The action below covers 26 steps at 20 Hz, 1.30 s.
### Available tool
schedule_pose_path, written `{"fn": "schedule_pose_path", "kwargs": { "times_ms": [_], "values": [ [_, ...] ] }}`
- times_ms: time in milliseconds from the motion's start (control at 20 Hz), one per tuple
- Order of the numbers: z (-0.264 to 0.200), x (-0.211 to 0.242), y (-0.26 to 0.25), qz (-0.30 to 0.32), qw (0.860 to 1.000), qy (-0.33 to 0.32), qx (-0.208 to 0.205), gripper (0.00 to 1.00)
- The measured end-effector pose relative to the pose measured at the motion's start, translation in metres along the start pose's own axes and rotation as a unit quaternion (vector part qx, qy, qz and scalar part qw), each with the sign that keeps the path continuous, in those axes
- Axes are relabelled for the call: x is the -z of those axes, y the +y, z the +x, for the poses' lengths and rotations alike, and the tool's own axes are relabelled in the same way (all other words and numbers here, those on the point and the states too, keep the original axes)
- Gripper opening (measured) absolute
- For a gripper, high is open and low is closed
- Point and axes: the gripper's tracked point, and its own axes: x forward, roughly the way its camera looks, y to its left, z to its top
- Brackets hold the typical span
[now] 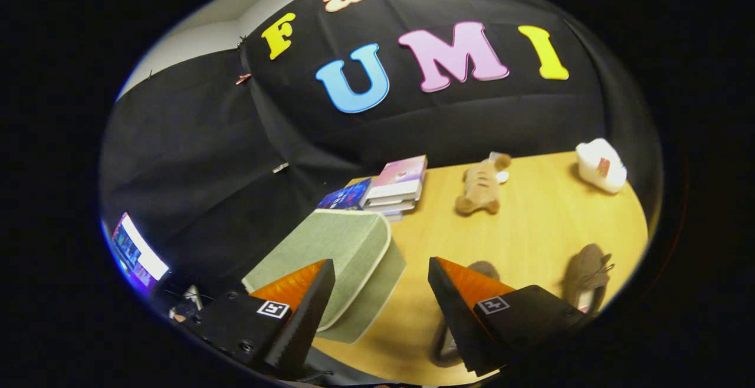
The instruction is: Open the storage box then place both shoes into the box .Put the left shoe in first, then the right shoe, with the right side of both shoes facing outward in a uniform manner.
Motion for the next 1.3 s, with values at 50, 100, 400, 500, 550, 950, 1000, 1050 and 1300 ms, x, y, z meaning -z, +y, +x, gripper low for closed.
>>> {"fn": "schedule_pose_path", "kwargs": {
  "times_ms": [50,100,400,500,550,950,1000,1050,1300],
  "values": [
    [0.005,0.008,0.005,0.013,1.000,0.013,-0.021,0.98],
    [0.011,0.019,0.011,0.027,0.998,0.028,-0.043,0.99],
    [0.031,0.074,0.047,0.110,0.976,0.115,-0.151,0.98],
    [0.044,0.087,0.050,0.146,0.965,0.139,-0.168,0.98],
    [0.049,0.094,0.050,0.160,0.960,0.153,-0.173,0.98],
    [0.075,0.103,0.061,0.264,0.918,0.195,-0.221,0.95],
    [0.076,0.104,0.059,0.274,0.916,0.197,-0.219,0.93],
    [0.076,0.103,0.058,0.286,0.912,0.200,-0.215,0.89],
    [0.072,0.098,0.054,0.363,0.883,0.222,-0.200,0.71]
  ]
}}
